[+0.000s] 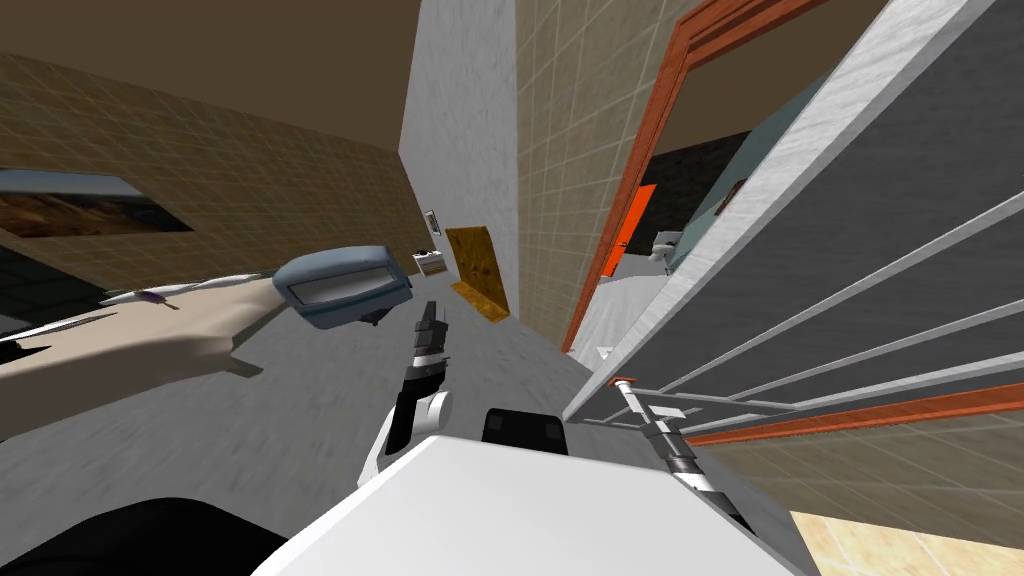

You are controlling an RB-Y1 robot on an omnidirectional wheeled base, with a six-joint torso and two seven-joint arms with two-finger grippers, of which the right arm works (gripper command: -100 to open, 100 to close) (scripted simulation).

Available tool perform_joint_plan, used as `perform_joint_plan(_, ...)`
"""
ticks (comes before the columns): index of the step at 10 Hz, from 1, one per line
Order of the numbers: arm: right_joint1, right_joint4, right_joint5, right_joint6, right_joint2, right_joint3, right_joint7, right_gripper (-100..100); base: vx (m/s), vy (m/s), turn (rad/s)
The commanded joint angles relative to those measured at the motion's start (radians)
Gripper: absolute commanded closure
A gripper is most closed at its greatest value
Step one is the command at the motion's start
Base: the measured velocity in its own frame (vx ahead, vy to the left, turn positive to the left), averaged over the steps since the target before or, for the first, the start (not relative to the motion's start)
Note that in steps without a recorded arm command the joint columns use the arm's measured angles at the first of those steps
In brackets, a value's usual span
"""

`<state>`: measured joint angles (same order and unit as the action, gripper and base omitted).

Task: Pull the door open

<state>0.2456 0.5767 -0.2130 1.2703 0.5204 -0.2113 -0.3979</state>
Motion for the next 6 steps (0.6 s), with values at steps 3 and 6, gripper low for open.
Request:
perform_joint_plan(3,0.001,-0.026,-0.003,0.029,0.005,-0.008,-0.006,100,-0.201,-0.052,0.158)
perform_joint_plan(6,-0.001,-0.048,-0.007,0.053,0.009,-0.015,-0.011,100,-0.236,-0.085,0.181)
